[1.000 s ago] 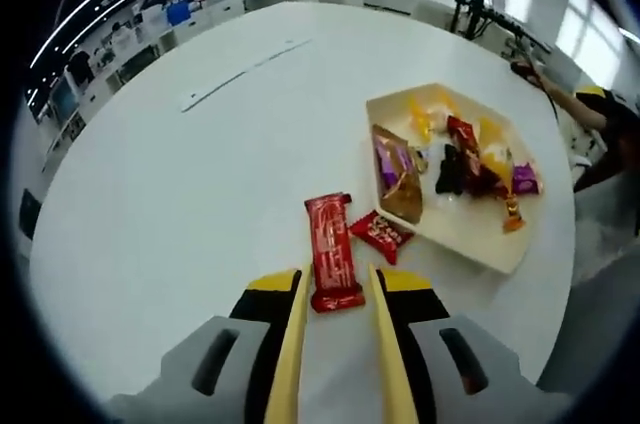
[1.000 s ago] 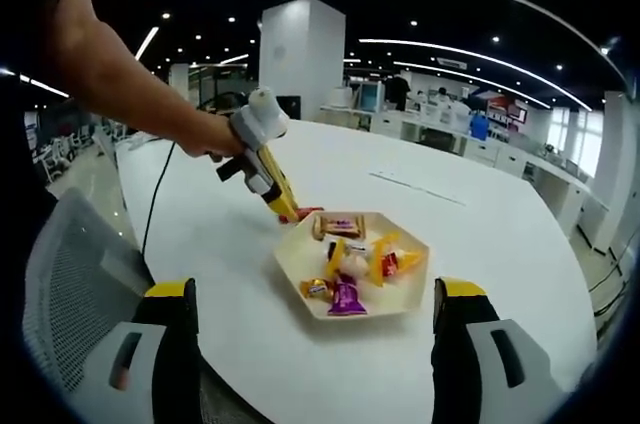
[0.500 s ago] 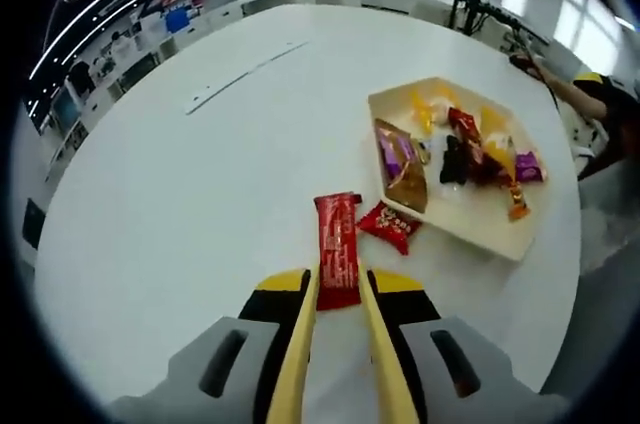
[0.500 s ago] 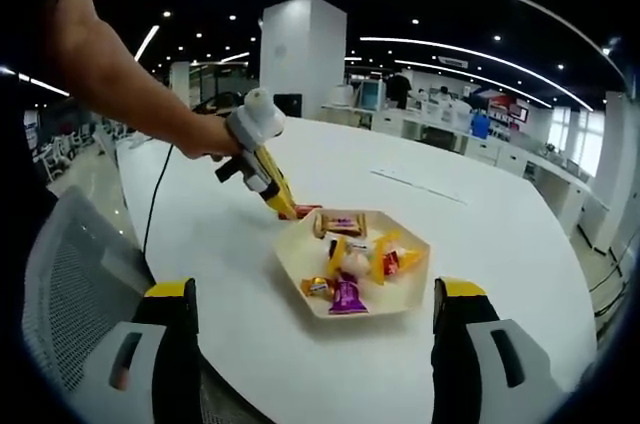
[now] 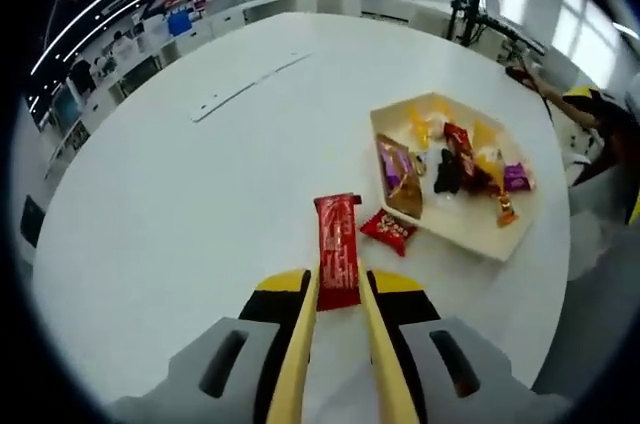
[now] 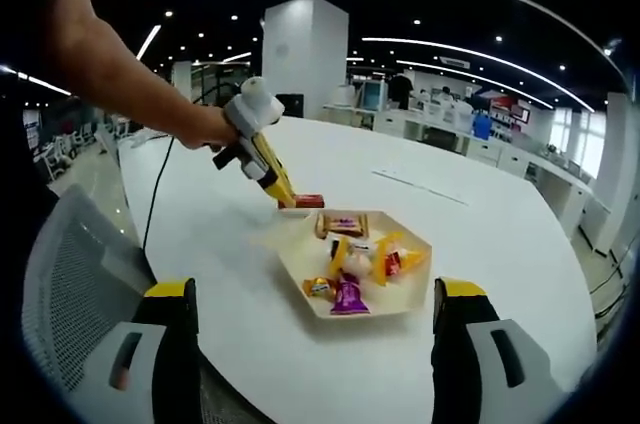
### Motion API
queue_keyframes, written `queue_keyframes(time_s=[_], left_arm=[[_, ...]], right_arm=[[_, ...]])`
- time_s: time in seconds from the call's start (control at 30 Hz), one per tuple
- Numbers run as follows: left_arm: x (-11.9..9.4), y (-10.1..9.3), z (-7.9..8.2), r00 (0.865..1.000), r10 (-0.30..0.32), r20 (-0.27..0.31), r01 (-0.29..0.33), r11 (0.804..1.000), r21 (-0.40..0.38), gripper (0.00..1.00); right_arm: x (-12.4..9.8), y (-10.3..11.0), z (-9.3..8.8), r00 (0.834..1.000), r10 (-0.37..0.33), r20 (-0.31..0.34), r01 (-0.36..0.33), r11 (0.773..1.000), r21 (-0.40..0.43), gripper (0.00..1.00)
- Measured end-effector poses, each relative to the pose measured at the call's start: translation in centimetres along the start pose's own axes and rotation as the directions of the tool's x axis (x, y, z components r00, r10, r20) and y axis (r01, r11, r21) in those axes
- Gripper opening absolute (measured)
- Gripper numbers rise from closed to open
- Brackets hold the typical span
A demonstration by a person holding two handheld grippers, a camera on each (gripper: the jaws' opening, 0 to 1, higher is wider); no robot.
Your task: Place the target food into the container with the food tongs after gripping and lifting it, then release it inside without dropping or visibly crushing the food.
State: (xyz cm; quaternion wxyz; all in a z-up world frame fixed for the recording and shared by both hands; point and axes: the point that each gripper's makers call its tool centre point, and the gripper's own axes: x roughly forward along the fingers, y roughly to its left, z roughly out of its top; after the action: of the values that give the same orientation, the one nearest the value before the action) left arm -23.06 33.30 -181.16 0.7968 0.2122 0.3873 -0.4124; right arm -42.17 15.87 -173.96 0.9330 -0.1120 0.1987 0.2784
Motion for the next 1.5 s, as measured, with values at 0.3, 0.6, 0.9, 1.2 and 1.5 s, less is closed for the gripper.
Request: queue_keyframes(time_s=[0.3, 0.6, 0.9, 1.2, 1.5], left_arm=[[-2.6, 1.4, 2.8, 0.999, 0.007, 0.035, -0.008, 1.0, 0.026, 0.18], [-5.2, 1.8, 5.3, 0.997, -0.006, 0.071, 0.002, 0.998, 0.061, 0.18], [-7.4, 1.0, 7.9, 0.992, -0.027, 0.125, 0.016, 0.996, 0.086, 0.19], [-8.4, -0.4, 9.3, 0.987, -0.078, 0.144, 0.059, 0.99, 0.129, 0.19], [-9.5, -2.3, 11.0, 0.976, -0.129, 0.173, 0.097, 0.979, 0.18, 0.19]], right_arm=[[-0.1, 0.0, 0.1, 1.0, -0.002, 0.003, 0.002, 1.0, -0.004, 0.96], [-0.1, 0.0, 0.2, 1.0, -0.004, 0.01, 0.005, 1.0, -0.008, 0.96], [-0.1, 0.0, 0.1, 1.0, -0.004, 0.006, 0.004, 1.0, -0.014, 0.96], [-0.1, 0.0, 0.1, 1.0, -0.007, 0.005, 0.007, 1.0, -0.01, 0.96], [-0.1, 0.1, 0.1, 1.0, -0.007, -0.002, 0.007, 1.0, -0.019, 0.96]])
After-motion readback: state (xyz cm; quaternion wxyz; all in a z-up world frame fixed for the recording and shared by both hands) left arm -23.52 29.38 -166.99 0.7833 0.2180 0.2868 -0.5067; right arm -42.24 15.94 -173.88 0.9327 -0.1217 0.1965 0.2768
